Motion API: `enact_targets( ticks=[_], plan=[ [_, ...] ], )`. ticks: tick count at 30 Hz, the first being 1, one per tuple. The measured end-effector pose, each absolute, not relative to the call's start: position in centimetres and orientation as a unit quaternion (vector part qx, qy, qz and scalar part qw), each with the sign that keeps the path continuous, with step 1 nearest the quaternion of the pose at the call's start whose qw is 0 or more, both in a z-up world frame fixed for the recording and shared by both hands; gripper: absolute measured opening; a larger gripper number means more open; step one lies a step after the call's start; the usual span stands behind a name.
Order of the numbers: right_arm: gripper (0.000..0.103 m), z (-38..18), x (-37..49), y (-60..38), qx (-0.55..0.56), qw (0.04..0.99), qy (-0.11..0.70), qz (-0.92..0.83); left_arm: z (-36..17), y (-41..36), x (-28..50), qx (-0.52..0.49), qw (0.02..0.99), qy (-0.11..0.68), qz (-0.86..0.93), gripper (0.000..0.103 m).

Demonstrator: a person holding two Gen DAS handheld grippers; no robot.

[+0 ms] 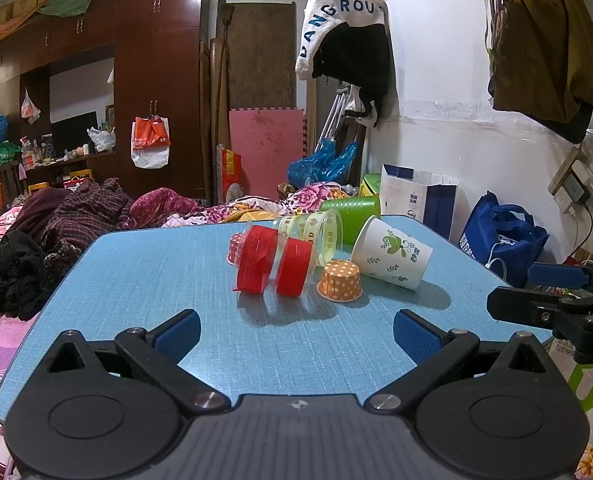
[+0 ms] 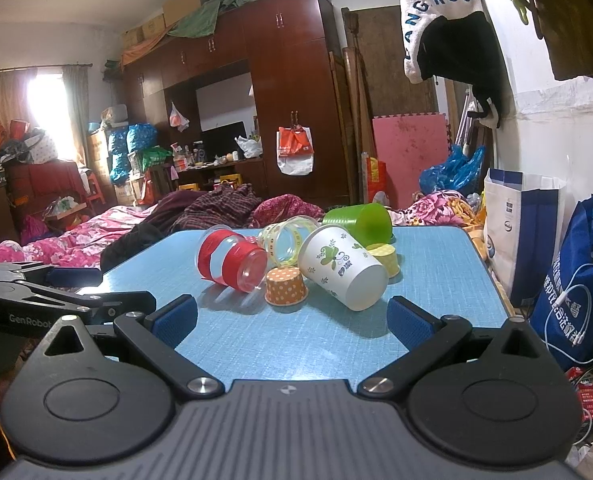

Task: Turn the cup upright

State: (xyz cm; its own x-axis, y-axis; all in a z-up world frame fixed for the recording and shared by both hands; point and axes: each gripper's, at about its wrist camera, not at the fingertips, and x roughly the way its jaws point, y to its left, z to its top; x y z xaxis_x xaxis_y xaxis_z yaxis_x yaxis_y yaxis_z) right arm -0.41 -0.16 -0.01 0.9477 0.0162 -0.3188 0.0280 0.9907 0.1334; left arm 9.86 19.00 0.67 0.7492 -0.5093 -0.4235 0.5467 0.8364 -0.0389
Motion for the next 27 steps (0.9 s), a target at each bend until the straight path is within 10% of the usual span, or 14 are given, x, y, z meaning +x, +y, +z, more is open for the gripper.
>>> enact_targets(
  ticks=[27],
  plan=[
    [0.102, -0.03, -0.39, -0.25, 0.07, 0.984, 0.162, -0.003, 0.62, 19.5, 10.08, 0.036, 0.935, 0.212, -0.282, 0.103]
  ],
)
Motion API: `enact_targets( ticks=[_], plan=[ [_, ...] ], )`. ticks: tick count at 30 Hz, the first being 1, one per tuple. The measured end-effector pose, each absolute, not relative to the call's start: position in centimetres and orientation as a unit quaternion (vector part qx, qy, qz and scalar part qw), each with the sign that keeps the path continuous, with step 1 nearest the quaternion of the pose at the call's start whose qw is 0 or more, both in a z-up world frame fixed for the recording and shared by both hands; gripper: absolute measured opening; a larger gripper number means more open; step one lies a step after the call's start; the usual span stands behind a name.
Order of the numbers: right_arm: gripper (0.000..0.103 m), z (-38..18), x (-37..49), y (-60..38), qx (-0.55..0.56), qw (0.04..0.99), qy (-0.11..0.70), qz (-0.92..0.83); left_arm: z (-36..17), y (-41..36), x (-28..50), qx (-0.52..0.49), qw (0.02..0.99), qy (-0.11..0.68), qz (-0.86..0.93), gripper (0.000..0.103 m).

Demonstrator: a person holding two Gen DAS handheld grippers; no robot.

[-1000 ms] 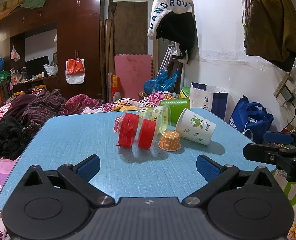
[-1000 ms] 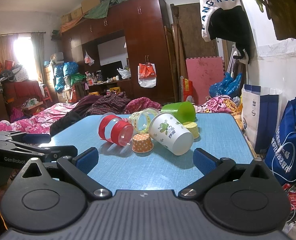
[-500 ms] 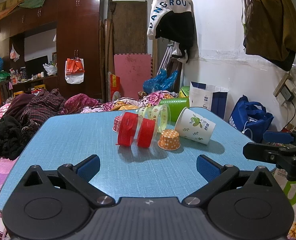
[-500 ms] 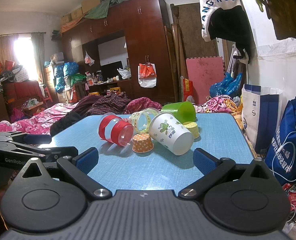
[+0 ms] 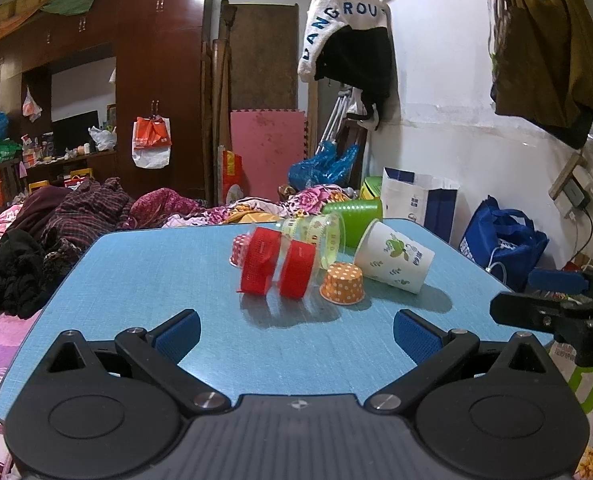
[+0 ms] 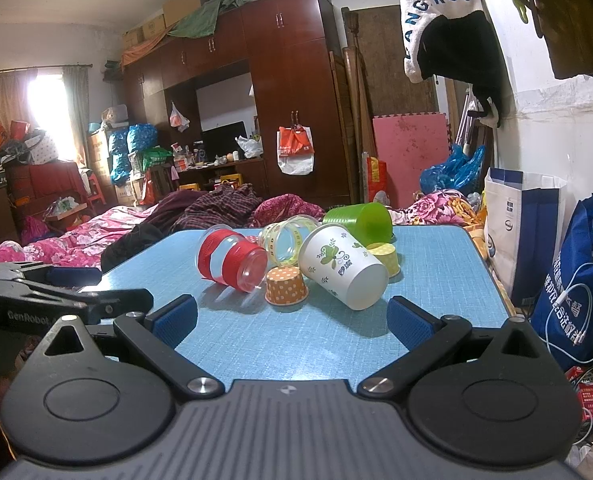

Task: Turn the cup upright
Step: 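Reach the right tool toward the red-banded clear cup lying sideways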

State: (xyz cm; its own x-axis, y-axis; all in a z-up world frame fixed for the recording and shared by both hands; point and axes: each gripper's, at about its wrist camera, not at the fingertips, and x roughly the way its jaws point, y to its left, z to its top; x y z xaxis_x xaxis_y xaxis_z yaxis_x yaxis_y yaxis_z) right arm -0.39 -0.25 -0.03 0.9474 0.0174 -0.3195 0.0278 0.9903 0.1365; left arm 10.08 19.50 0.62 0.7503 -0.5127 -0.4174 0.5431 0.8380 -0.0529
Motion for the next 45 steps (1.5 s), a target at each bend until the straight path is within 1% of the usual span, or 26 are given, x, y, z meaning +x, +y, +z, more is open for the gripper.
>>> enact_targets(
  ticks=[9, 13, 17, 21, 28, 31, 34, 35, 40, 42, 45],
  plan=[
    [0.102, -0.6, -0.1, -0.2, 0.073, 0.983, 0.166, 0.013, 2.3, 22.0, 11.5, -0.003, 0.935, 0.216, -0.28, 0.103],
    [0.102, -0.4, 1.7, -0.1, 0.063, 0.981, 0.175, 0.05, 2.8, 22.7, 12.4, -0.003, 0.94, 0.208, -0.271, 0.103],
    [0.102, 0.8, 5.5, 1.0, 0.023, 0.976, 0.196, 0.088, 3.4, 24.0, 14.3, -0.028, 0.945, 0.204, -0.253, 0.103],
    [0.101, 2.3, 9.8, 2.6, -0.012, 0.967, 0.222, 0.123, 3.2, 25.2, 17.6, -0.065, 0.927, 0.239, -0.282, 0.103],
    [0.1, 4.0, 14.8, 5.8, -0.123, 0.948, 0.249, 0.158, 2.1, 25.6, 20.8, -0.048, 0.925, 0.263, -0.268, 0.103],
    [0.098, 3.7, 16.2, 6.0, -0.15, 0.933, 0.27, 0.182, 1.9, 26.2, 21.9, -0.053, 0.922, 0.268, -0.273, 0.103],
    [0.096, 3.3, 17.3, 5.8, -0.155, 0.92, 0.293, 0.209, 1.9, 26.9, 22.8, -0.06, 0.924, 0.265, -0.27, 0.103],
    [0.093, 3.1, 17.5, 5.8, -0.159, 0.915, 0.303, 0.215, 1.9, 27.0, 23.0, -0.064, 0.923, 0.265, -0.272, 0.103],
    [0.089, 1.9, 18.8, 5.6, -0.172, 0.898, 0.34, 0.22, 1.3, 27.5, 24.5, -0.089, 0.915, 0.271, -0.287, 0.103],
    [0.085, 1.6, 19.3, 5.9, -0.182, 0.891, 0.351, 0.222, 0.8, 27.5, 24.7, -0.092, 0.913, 0.274, -0.288, 0.103],
    [0.083, 1.1, 19.9, 6.4, -0.194, 0.884, 0.364, 0.22, 0.0, 27.6, 25.0, -0.096, 0.909, 0.285, -0.288, 0.103]
  ],
)
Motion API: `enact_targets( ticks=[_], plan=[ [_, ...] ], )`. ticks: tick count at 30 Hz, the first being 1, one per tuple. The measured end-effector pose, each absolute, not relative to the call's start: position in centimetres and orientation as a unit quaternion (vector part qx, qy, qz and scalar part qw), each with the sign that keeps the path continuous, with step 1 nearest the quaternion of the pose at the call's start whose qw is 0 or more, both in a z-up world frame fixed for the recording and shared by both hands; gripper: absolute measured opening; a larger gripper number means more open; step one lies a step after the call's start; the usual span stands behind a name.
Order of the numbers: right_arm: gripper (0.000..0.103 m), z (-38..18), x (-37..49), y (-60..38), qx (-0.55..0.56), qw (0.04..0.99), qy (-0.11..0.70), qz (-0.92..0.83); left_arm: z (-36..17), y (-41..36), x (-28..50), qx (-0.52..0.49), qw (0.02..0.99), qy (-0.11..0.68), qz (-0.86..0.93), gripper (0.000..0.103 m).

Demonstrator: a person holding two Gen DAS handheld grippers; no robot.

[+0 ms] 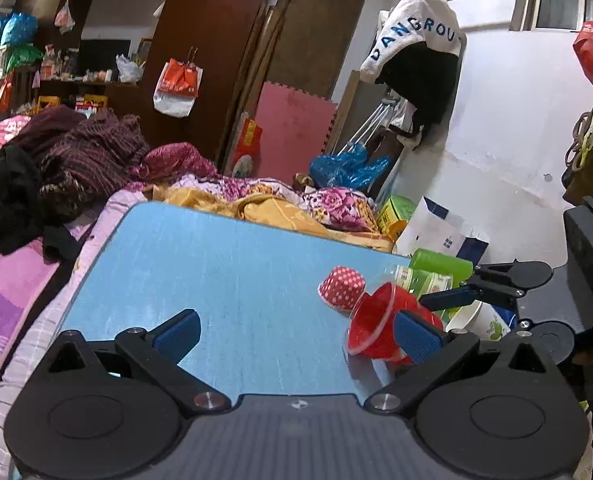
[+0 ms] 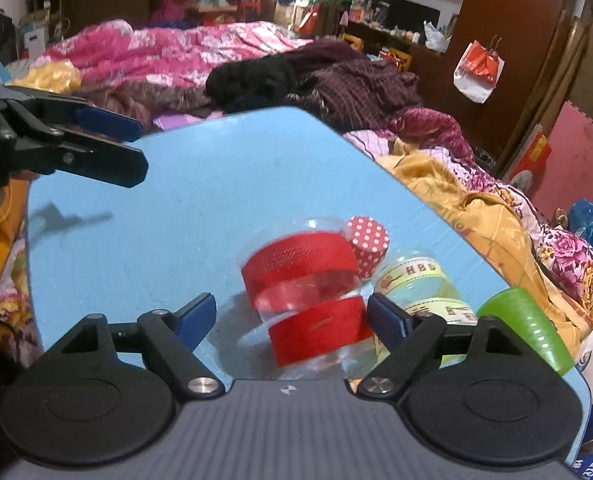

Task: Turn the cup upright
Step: 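Reach the right tool toward the red-banded clear cup lying sideways, then close the right gripper on the red-banded cup and lift it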

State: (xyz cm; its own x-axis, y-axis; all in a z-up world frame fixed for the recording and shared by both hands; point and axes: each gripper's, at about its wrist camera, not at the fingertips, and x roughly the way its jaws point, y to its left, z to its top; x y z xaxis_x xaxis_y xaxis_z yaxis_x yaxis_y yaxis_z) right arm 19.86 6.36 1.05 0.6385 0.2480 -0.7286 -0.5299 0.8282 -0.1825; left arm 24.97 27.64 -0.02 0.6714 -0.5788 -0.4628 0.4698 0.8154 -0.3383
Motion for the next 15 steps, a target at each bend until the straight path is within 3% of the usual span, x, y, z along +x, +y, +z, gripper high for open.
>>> enact_targets(
  ticks=[7, 13, 15],
  plan=[
    [0.061, 0.6, 20.4, 7.2, -0.189, 0.875, 0.397, 0.202, -0.7, 29.2, 24.6, -0.115, 0.913, 0.279, -0.274, 0.103],
    [0.064, 0.9, 21.2, 7.2, -0.16, 0.877, 0.418, 0.176, -1.0, 29.9, 24.3, -0.116, 0.914, 0.273, -0.278, 0.103],
    [0.074, 1.1, 21.4, 6.9, -0.145, 0.875, 0.427, 0.174, -1.1, 30.3, 24.5, -0.122, 0.912, 0.275, -0.278, 0.103]
  ],
)
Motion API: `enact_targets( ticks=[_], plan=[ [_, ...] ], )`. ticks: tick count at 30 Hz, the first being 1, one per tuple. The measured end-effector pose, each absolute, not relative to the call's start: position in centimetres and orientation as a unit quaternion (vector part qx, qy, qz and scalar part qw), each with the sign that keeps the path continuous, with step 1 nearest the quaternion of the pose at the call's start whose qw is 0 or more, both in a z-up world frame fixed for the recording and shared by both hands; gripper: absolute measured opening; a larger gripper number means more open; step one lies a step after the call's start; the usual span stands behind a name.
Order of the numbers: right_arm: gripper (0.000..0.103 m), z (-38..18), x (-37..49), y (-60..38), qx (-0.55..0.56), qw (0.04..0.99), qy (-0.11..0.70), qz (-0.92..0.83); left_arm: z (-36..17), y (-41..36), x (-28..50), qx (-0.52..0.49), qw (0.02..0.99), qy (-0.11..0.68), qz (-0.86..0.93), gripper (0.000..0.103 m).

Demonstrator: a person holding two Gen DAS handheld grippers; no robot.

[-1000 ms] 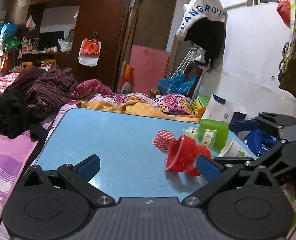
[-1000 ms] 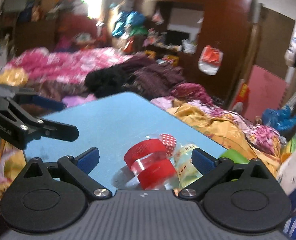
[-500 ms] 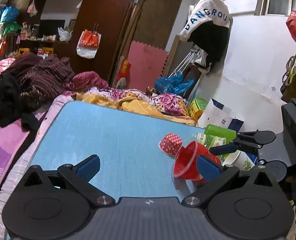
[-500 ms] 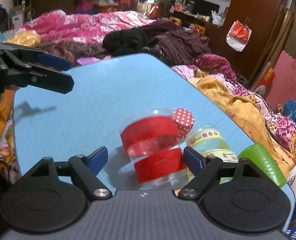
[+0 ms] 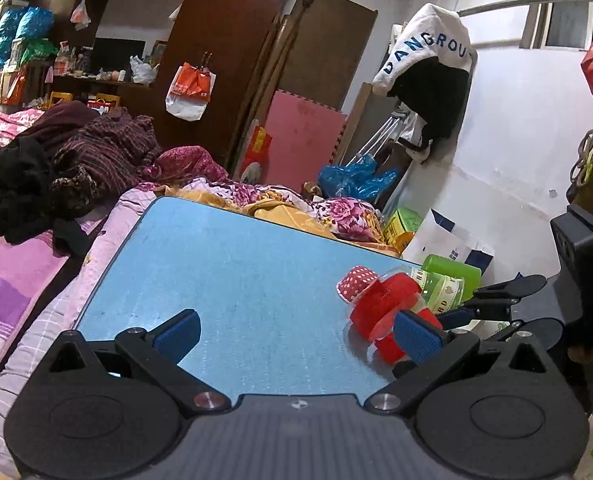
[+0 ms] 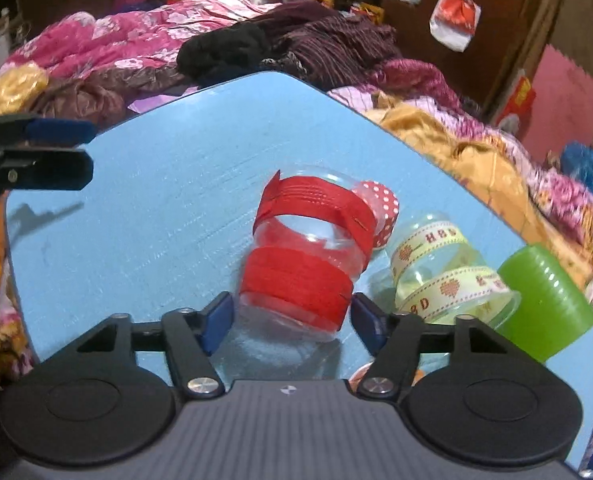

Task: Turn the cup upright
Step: 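Close the right gripper on the red-banded cup and lift it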

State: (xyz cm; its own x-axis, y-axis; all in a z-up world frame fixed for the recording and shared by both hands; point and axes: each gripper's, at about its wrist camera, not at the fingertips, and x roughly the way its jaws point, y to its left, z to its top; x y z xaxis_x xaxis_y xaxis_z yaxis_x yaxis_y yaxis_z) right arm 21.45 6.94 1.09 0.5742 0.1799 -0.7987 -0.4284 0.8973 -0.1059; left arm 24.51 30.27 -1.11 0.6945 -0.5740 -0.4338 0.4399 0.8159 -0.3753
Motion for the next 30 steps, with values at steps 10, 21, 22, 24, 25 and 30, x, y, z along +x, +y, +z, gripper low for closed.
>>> enact_targets(
  ticks=[10, 21, 22, 24, 25, 30],
  plan=[
    [0.07, 1.4, 24.4, 6.3, -0.054, 0.863, 0.484, 0.133, -2.2, 31.1, 24.9, -0.14, 0.906, 0.283, -0.283, 0.103],
    [0.057, 2.4, 21.5, 6.5, -0.022, 0.869, 0.482, 0.113, -2.5, 31.2, 24.2, -0.153, 0.898, 0.278, -0.305, 0.103],
    [0.057, 2.5, 20.7, 6.5, -0.019, 0.871, 0.478, 0.113, -2.5, 31.2, 24.1, -0.155, 0.897, 0.277, -0.308, 0.103],
    [0.057, 2.7, 19.0, 6.3, -0.01, 0.877, 0.467, 0.108, -2.7, 31.2, 23.7, -0.157, 0.894, 0.277, -0.316, 0.103],
    [0.057, 2.7, 18.3, 6.1, -0.002, 0.879, 0.465, 0.104, -2.7, 31.2, 23.4, -0.157, 0.893, 0.275, -0.319, 0.103],
    [0.058, 1.8, 14.6, 4.1, 0.094, 0.88, 0.456, 0.09, -2.5, 30.8, 21.3, -0.159, 0.898, 0.238, -0.334, 0.103]
  ],
)
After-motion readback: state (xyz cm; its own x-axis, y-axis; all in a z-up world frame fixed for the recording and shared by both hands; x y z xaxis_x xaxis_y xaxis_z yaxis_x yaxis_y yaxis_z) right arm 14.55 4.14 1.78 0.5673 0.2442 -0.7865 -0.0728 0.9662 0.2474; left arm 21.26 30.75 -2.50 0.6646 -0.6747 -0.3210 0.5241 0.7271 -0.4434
